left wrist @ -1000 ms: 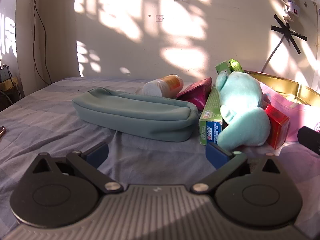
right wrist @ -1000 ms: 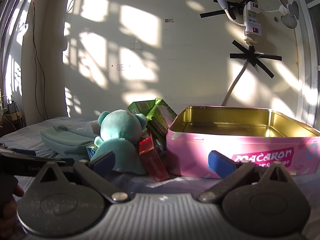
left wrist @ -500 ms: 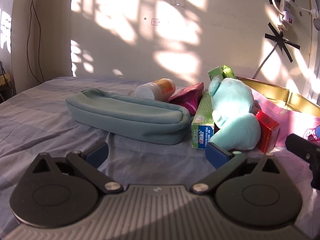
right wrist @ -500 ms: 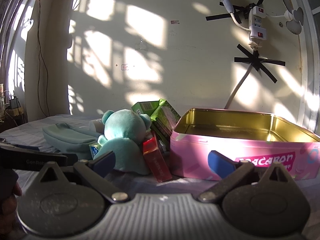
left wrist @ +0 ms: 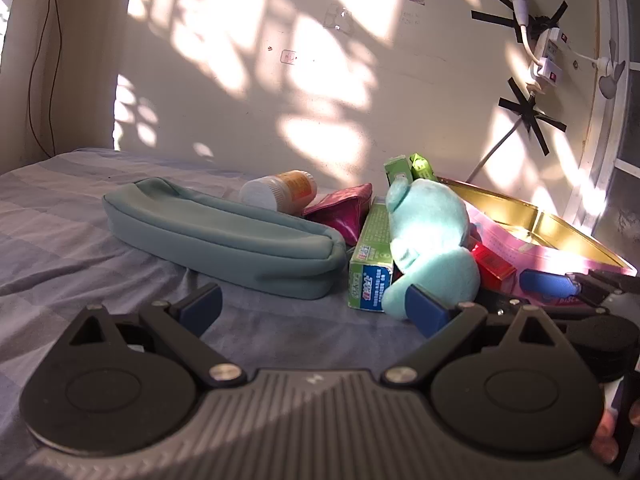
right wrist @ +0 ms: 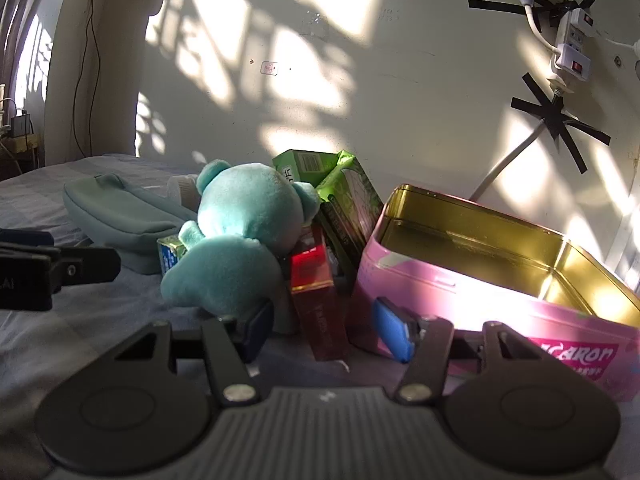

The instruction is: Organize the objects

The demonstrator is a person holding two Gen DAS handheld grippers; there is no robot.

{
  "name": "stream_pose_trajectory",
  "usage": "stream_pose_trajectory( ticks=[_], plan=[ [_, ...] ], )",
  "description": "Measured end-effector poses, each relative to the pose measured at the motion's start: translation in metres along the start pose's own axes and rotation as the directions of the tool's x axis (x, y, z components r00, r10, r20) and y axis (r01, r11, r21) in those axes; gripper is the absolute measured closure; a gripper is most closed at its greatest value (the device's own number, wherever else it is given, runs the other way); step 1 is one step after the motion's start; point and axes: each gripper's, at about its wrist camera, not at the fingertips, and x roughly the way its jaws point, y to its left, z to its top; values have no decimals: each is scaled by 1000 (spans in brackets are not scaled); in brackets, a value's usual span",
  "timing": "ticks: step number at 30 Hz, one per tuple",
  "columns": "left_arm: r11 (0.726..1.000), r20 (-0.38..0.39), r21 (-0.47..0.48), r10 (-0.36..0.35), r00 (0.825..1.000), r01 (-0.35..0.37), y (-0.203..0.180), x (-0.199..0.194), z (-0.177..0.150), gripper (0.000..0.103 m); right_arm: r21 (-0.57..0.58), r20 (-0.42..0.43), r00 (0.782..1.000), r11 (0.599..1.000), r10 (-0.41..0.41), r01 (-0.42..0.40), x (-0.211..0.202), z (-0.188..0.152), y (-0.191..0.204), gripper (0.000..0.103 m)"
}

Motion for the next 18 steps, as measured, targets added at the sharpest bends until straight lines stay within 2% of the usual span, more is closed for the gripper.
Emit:
stream_pose_trajectory(
  ticks=[1,2,3,9,11,12,14,15,16,17,18],
  plan=[
    [1000,0,5,-1,1000,1,0,0,0,4,-5,-7,1000,1000,-6,5,4,1,1,56],
    [1000,1,9,-1,1000,1,-1,0,0,4,-4,-7,1000,1000,14,-14,7,2,0,72],
    [1000,3,14,-3,1000,3,-1,-1,0,4,3,-22,999,1000,26,-25,10,2,-1,78],
    [1000,0,22,-11,1000,11,-1,-1,0,4,153,-34,992,981,124,-117,-14,-8,-24,79],
    [999,2,16,-31,1000,31,0,-2,0,4,237,-37,976,950,216,-202,-30,-18,-40,79],
    [999,3,11,-47,999,47,2,-2,0,4,275,-33,961,927,275,-255,-38,-24,-48,79],
    [997,0,-5,-77,997,77,5,-3,0,4,373,-18,902,840,430,-393,-52,-37,-70,79],
    [995,-4,-19,-98,995,98,7,-2,1,4,414,-14,863,788,506,-455,-54,-43,-78,79],
    [992,-7,-32,-121,993,120,9,-2,1,5,472,4,788,694,615,-544,-55,-51,-90,79],
    [989,-10,-43,-140,990,139,11,-2,1,6,517,19,734,622,678,-588,-54,-57,-97,79],
    [985,-13,-55,-165,986,164,12,-2,1,7,544,27,695,573,719,-613,-52,-62,-102,78]
  ],
)
